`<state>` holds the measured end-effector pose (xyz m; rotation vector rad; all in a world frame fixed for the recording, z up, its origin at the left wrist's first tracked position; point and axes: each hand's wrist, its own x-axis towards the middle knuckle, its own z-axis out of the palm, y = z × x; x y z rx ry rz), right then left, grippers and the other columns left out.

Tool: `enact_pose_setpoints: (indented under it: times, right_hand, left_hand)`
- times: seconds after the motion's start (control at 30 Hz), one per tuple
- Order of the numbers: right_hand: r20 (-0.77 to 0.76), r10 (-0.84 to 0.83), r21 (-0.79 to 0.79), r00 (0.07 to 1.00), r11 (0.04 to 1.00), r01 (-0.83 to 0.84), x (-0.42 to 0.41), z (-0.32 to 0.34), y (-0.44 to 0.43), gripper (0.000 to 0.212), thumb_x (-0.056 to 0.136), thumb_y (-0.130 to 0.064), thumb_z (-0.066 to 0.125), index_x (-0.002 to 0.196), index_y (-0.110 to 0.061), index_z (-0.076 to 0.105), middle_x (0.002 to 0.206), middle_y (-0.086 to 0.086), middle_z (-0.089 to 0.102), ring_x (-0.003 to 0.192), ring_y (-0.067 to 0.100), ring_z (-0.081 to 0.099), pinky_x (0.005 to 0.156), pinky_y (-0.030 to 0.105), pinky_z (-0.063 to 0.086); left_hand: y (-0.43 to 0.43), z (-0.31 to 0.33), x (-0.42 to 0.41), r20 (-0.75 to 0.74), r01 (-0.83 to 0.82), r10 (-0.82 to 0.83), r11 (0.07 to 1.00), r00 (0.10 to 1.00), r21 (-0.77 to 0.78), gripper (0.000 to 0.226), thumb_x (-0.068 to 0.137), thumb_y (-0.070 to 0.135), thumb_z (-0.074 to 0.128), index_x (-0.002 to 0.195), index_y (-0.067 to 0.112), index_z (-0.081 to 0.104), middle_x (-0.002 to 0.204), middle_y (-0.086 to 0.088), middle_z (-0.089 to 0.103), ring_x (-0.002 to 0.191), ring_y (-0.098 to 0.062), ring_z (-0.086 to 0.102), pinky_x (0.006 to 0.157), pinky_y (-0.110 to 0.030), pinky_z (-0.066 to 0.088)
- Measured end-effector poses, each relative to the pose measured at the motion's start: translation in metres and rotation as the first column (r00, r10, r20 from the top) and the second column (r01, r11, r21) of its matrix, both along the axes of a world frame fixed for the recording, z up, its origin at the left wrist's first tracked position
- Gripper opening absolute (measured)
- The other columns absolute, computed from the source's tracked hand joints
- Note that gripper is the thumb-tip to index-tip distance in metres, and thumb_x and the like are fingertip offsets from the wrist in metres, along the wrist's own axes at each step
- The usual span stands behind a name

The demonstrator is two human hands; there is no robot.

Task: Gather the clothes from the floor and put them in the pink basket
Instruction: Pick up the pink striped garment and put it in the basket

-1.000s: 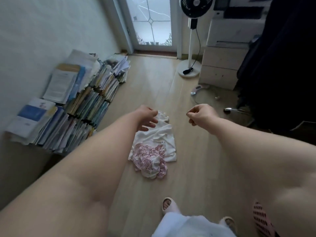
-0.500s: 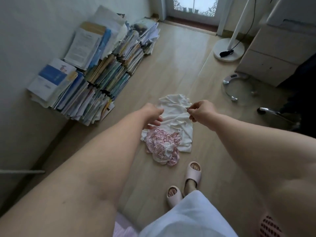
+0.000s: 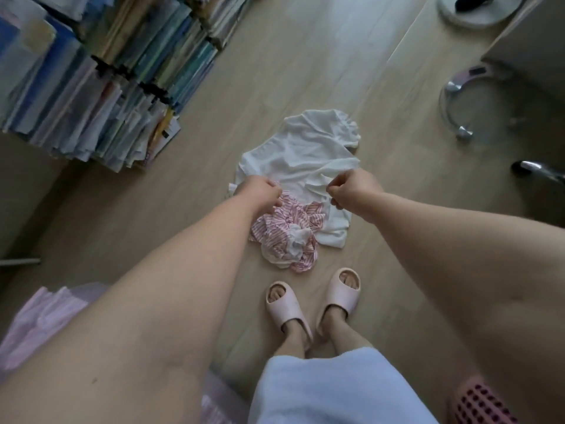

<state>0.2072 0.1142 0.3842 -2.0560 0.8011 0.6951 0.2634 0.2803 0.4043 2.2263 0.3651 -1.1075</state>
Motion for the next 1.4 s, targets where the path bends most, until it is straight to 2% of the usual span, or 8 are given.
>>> enact_pose_setpoints:
  times: [0.2,0.33,0.53,0.77,1.0,1.17,1.27,1.4]
  right_hand:
    - [-0.102,0.021,0.003,0.995,1.000,-0.021,0.015,-0.133,0.016,0.031,0.084,-0.018,0.058,0.055,-0.024,0.057,0.093,0.011,0.077,0.093,0.029,0.072,0.086,0.038,0.058]
    - [-0.154,0.045,-0.003,0.987,0.999,-0.046,0.027,-0.217,0.030,0.020,0.084,-0.021,0.059,0.066,-0.020,0.068,0.092,0.010,0.077,0.092,0.028,0.072,0.084,0.033,0.057]
    - [-0.186,0.101,0.019,0.977,0.995,-0.100,0.038,-0.334,0.056,0.019,0.084,-0.024,0.062,0.095,-0.019,0.077,0.103,0.009,0.076,0.100,0.028,0.069,0.093,0.035,0.053]
    - [-0.235,0.184,0.011,0.954,0.982,-0.187,0.030,-0.419,0.059,0.031,0.080,-0.019,0.063,0.110,-0.023,0.069,0.120,0.007,0.069,0.110,0.027,0.064,0.097,0.035,0.051]
    - [-0.289,0.153,0.011,0.945,0.988,-0.156,0.015,-0.436,0.053,0.047,0.076,-0.019,0.065,0.124,-0.022,0.062,0.126,0.011,0.066,0.120,0.030,0.058,0.100,0.035,0.048]
    - [-0.212,0.233,0.008,0.949,0.971,-0.237,-0.005,-0.388,0.058,0.100,0.065,-0.020,0.077,0.149,-0.032,0.024,0.139,0.015,0.048,0.128,0.033,0.049,0.101,0.037,0.046]
    - [-0.168,0.369,0.062,0.914,0.930,-0.363,-0.010,-0.347,0.066,0.122,0.059,-0.030,0.085,0.153,-0.034,0.008,0.152,0.013,0.028,0.137,0.033,0.037,0.110,0.039,0.039]
    - [-0.093,0.528,0.043,0.844,0.849,-0.527,-0.006,-0.311,0.077,0.066,0.077,-0.036,0.068,0.139,-0.025,0.047,0.146,0.009,0.044,0.134,0.030,0.043,0.104,0.037,0.043]
  left_hand:
    - [0.033,-0.165,0.000,-0.088,-0.051,0.057,0.996,0.994,0.072,0.028,0.087,0.009,0.054,0.059,0.011,0.058,0.042,0.002,0.064,0.075,-0.033,0.068,0.077,-0.039,0.055]
    - [0.039,-0.244,0.012,-0.078,-0.077,0.086,0.992,0.993,0.104,0.021,0.084,0.015,0.057,0.092,0.002,0.071,0.100,-0.019,0.074,0.099,-0.035,0.070,0.094,-0.041,0.055]
    - [0.038,-0.344,0.021,0.012,0.011,-0.013,0.980,1.000,0.198,0.015,0.084,0.022,0.063,0.093,0.014,0.072,0.121,-0.012,0.069,0.115,-0.029,0.062,0.101,-0.031,0.047]
    - [0.033,-0.437,0.011,-0.043,-0.107,0.126,0.948,0.991,0.299,0.110,0.071,0.032,0.080,0.151,0.003,0.010,0.153,-0.022,0.033,0.141,-0.035,0.037,0.114,-0.037,0.031]
    - [0.042,-0.445,0.004,-0.146,0.112,-0.063,0.927,0.987,0.358,0.047,0.092,0.023,0.048,0.132,-0.001,0.054,0.141,-0.023,0.053,0.131,-0.037,0.050,0.104,-0.036,0.041]
    - [0.044,-0.386,-0.002,-0.154,0.012,0.014,0.986,0.988,0.168,0.034,0.092,0.004,0.044,0.121,-0.005,0.060,0.133,-0.026,0.059,0.123,-0.035,0.056,0.094,-0.033,0.042]
    - [0.042,-0.328,-0.010,-0.276,-0.094,0.094,0.995,0.957,0.013,0.020,0.081,-0.010,0.049,0.071,0.000,0.064,0.081,-0.023,0.064,0.070,-0.019,0.068,0.049,-0.026,0.044]
    - [0.041,-0.283,-0.009,-0.369,-0.253,0.227,0.967,0.901,-0.022,0.009,0.044,0.001,0.048,0.037,0.004,0.050,0.032,-0.003,0.047,0.019,-0.012,0.039,0.035,-0.010,0.027]
